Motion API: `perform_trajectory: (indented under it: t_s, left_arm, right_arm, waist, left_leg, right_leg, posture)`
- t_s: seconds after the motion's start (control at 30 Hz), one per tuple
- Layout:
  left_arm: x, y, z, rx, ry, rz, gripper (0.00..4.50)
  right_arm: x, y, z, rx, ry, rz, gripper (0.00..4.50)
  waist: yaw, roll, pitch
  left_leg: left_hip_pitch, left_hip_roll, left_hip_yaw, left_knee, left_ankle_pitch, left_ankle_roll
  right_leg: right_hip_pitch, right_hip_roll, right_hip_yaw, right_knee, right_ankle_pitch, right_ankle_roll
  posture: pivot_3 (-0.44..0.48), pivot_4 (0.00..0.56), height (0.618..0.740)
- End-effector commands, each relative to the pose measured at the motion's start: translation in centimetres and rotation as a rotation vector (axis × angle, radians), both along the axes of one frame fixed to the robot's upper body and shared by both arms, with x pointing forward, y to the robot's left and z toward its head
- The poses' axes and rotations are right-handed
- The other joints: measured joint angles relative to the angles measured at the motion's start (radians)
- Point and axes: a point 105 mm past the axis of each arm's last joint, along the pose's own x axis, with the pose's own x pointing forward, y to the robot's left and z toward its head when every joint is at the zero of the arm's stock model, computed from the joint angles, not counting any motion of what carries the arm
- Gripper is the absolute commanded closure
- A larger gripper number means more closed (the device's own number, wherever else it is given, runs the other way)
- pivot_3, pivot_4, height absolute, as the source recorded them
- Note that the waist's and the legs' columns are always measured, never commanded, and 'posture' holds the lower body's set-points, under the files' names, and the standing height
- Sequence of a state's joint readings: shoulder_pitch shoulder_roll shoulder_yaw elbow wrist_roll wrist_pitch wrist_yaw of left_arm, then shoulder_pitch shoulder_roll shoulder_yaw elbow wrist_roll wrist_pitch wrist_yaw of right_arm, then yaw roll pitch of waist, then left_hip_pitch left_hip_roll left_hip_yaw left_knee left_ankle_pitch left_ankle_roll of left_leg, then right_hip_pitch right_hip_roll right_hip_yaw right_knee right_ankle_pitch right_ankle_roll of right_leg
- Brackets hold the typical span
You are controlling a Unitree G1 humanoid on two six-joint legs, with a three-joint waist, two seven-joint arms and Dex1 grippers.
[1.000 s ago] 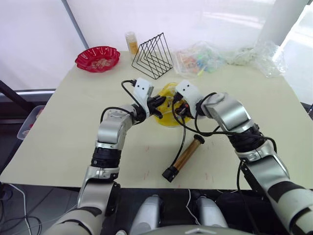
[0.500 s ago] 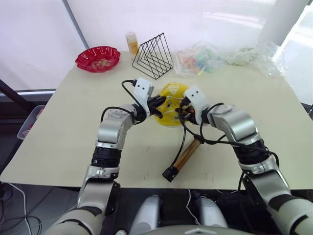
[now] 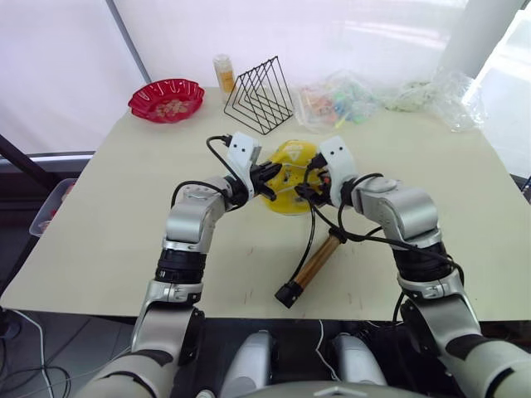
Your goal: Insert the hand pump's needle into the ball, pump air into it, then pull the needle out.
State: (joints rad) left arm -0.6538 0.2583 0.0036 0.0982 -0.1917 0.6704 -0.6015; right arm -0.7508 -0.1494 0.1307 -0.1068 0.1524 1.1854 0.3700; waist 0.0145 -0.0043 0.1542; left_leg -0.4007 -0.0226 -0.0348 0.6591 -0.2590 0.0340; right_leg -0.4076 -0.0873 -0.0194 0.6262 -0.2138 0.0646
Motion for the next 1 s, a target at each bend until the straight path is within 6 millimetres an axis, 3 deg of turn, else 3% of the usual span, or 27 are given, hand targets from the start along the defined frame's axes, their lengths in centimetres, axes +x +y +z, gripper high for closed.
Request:
perform_trajectory:
  t_s: [0.03,0.1,1.0]
  left_arm:
    - [-0.6,-1.0,-3.0,0.022,0.112,-0.032,4.5]
    - [-0.6,-1.0,-3.0,0.023,0.112,-0.032,4.5]
    - [-0.7,-0.9,-3.1,0.025,0.114,-0.03,4.5]
  right_arm:
    - [0.1,-0.1,1.1,0.03,-0.031,-0.014,1.8]
    - [0.1,-0.1,1.0,0.028,-0.027,-0.015,2.79]
    - [-0.1,0.7,-1.0,0.07,0.045,-0.024,2.79]
  waist:
    - [0.0,0.0,0.0]
    - [0.0,0.0,0.0]
    - [0.0,0.0,0.0]
  left_leg:
    - [0.0,0.0,0.0,0.0,0.0,0.0]
    - [0.0,0.0,0.0,0.0,0.0,0.0]
    - [0.001,0.0,0.0,0.0,0.001,-0.001]
  right_leg:
    - [0.0,0.0,0.0,0.0,0.0,0.0]
    - [0.0,0.0,0.0,0.0,0.0,0.0]
    - [0.0,0.0,0.0,0.001,0.0,0.0]
  posture:
    - [0.0,0.15,0.737]
    - [0.0,0.15,0.737]
    - [0.0,0.15,0.737]
